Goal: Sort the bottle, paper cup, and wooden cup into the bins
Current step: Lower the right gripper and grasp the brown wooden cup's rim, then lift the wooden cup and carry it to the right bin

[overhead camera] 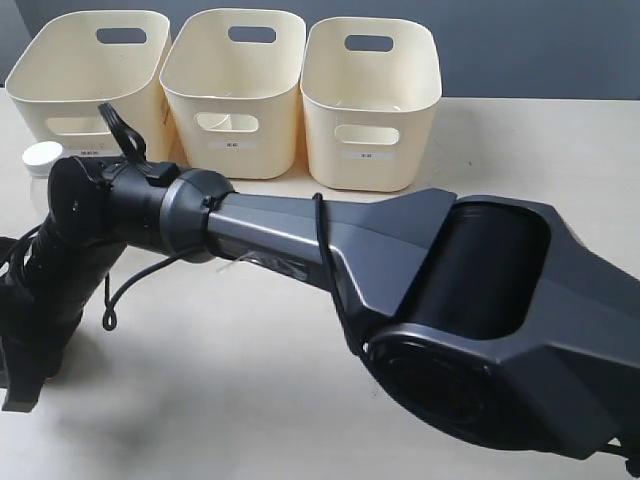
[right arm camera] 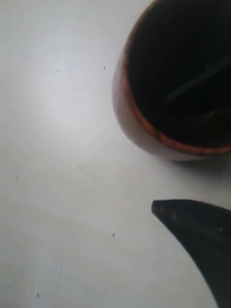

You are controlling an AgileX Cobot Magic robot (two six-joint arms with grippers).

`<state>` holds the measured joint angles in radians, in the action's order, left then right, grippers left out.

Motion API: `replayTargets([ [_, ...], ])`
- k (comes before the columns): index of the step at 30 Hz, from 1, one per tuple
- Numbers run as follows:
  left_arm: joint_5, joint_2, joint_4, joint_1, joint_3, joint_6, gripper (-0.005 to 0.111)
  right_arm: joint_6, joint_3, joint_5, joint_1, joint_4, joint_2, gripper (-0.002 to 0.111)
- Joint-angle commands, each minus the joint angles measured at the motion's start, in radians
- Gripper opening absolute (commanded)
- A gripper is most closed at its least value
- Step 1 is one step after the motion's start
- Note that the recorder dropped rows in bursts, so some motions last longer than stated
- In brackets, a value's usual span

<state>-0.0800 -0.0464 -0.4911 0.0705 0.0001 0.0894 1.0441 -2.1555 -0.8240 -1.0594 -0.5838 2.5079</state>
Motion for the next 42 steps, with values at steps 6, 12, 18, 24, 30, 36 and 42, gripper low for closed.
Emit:
replayTargets([
  [6, -0.006, 0.004, 0.010, -0.006, 0.000, -0.001, 0.000, -0.030, -0.005, -0.020, 0.002, 0.034, -0.003, 0.014],
  [12, -0.006, 0.004, 0.010, -0.006, 0.000, -0.001, 0.000, -0.052, -0.005, -0.023, 0.002, 0.072, -0.003, -0.001],
  [18, -0.006, 0.004, 0.013, -0.006, 0.000, -0.001, 0.000, -0.057, -0.005, -0.028, 0.002, 0.090, -0.003, -0.001],
  [24, -0.006, 0.004, 0.013, -0.006, 0.000, -0.001, 0.000, -0.069, -0.005, -0.029, 0.002, 0.128, -0.003, -0.001],
  [30, -0.006, 0.004, 0.013, -0.006, 0.000, -0.001, 0.000, -0.076, -0.005, -0.025, 0.002, 0.164, -0.049, -0.001],
  [36, -0.006, 0.004, 0.013, -0.006, 0.000, -0.001, 0.000, -0.156, -0.005, -0.040, 0.006, 0.287, -0.114, -0.001],
  [42, -0.004, 0.004, 0.015, -0.006, 0.000, -0.001, 0.000, -0.211, -0.005, -0.089, 0.036, 0.352, -0.172, -0.001],
])
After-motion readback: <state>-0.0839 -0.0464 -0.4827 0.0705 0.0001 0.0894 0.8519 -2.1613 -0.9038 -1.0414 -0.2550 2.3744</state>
